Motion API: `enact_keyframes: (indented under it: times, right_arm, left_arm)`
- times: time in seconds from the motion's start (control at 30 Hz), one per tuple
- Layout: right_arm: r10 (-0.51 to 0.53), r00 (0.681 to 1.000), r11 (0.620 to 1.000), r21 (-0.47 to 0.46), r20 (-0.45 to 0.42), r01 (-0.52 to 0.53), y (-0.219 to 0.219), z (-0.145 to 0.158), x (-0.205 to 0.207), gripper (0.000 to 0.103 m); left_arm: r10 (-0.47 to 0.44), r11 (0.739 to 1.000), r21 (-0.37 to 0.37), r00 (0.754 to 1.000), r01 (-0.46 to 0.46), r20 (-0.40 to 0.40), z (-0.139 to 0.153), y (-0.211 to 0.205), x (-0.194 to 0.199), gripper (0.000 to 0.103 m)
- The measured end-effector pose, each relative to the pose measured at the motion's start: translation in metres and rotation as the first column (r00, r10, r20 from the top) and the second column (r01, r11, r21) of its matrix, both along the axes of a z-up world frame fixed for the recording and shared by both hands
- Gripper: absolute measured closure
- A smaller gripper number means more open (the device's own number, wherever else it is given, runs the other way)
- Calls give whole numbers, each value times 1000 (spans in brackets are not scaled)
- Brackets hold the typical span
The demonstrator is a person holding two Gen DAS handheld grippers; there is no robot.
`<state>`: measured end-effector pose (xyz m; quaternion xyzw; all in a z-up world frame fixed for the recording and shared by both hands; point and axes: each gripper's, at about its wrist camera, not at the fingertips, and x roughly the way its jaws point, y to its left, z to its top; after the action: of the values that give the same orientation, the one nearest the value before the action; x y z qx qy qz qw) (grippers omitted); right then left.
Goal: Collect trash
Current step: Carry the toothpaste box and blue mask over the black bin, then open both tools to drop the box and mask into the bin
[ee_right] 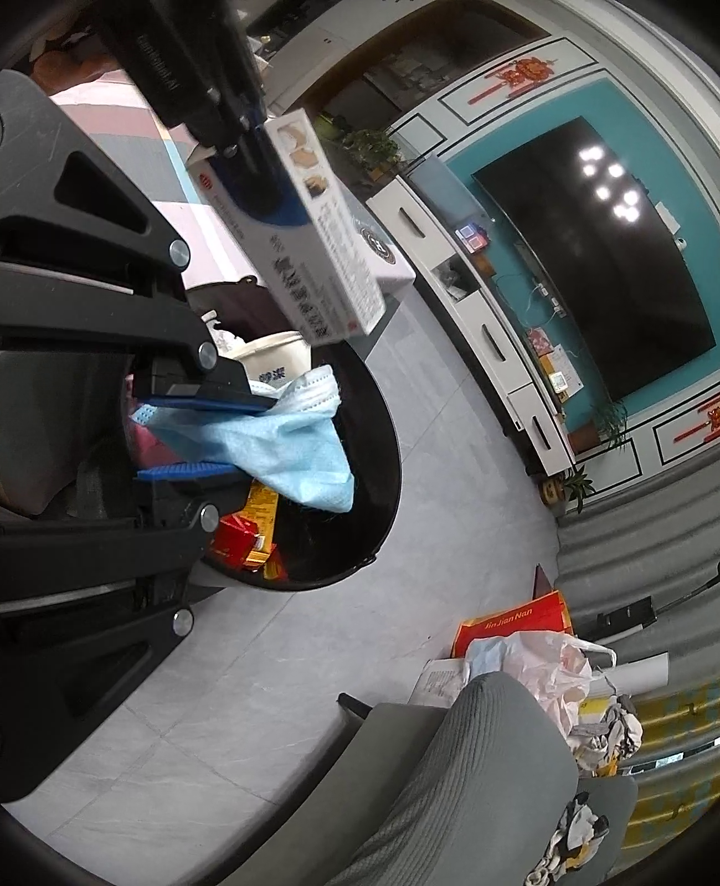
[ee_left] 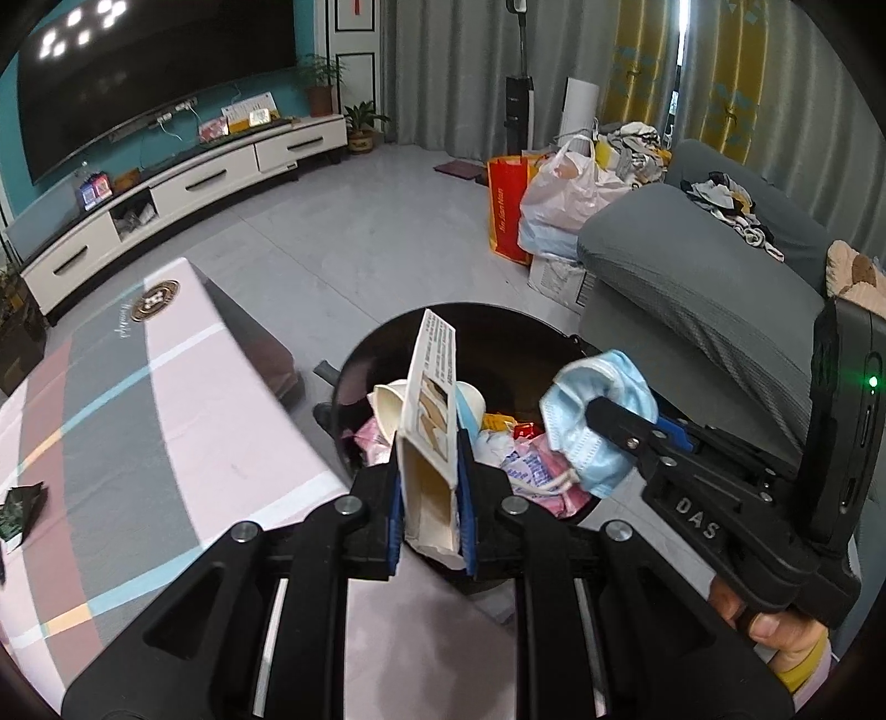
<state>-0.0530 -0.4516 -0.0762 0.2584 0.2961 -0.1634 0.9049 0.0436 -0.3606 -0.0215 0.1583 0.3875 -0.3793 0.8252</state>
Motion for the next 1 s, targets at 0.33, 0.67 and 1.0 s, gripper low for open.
enact_keyframes:
  times: [0.33,0.67,1.0]
  right_arm:
    - [10,998,1000,17,-61,-9,-7,-19,20,86]
    - [2,997,1000,22,-73,0,-8,-21,22,86]
    - [2,997,1000,28,-78,0,-7,-21,22,80]
  left_arm:
    - [-21,998,56,999,23,-38,-27,-25,9,85]
    - [-20,997,74,999,24,-46,-34,-27,13,83]
    - [-3,997,71,998,7,-56,-38,-22,16,78]
